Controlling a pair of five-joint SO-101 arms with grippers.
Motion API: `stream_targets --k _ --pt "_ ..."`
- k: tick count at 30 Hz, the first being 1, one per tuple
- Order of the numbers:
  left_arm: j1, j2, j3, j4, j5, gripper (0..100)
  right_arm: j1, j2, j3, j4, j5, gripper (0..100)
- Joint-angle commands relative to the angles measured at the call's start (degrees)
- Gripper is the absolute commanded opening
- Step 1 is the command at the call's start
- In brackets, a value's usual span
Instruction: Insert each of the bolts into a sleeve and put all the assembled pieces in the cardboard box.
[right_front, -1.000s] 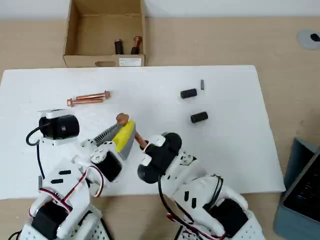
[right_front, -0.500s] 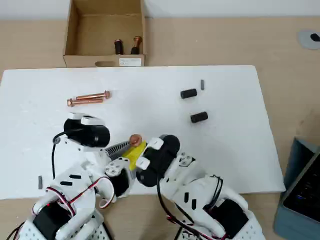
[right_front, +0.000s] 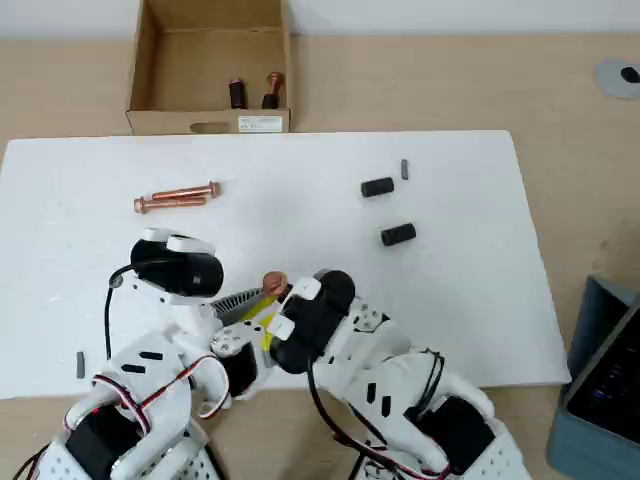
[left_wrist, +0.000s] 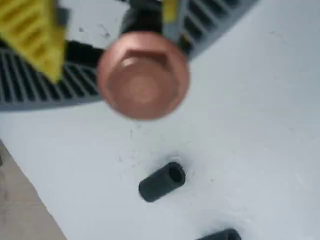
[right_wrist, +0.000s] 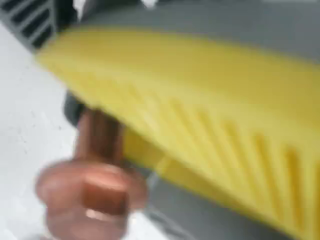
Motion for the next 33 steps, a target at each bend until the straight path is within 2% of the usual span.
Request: stream_targets --k 1,4,10,15,20,22,28,31,33 --pt "-0.70 0.13 -2.11 0.79 -0.53 17 -0.31 -4.62 -0.40 -1.67 0.44 0.9" --pt "-3.69 0.13 -3.87 0.88 -0.88 17 -0.22 -4.62 -0.40 -1.67 0.44 0.9" --pt "-10.46 0.13 -5.01 0.88 -6.15 17 -0.13 -4.62 0.22 -1.58 0.44 0.9" --pt "-11.43 0.13 -8.70 0.88 -5.89 17 -0.04 -4.62 0.22 -1.58 0.44 0.9" --pt "-15.47 0.13 -13.10 0.79 -6.24 0 0.04 -4.62 -1.10 -1.23 0.09 0.9" --pt "-19.78 0.13 -13.63 1.05 -6.24 1 0.48 -4.62 -2.15 -1.23 0.00 0.9" --pt "-35.43 0.13 -13.36 9.14 -6.24 0 8.40 -4.62 -3.91 -1.23 -0.09 0.9" --pt "-39.56 0.04 -10.20 12.66 -7.21 0 13.05 -4.62 -4.26 -1.23 -1.05 0.9" --pt "-41.23 -0.04 -7.38 13.71 -10.46 0 16.48 -4.18 -4.62 -1.14 -3.69 0.9"
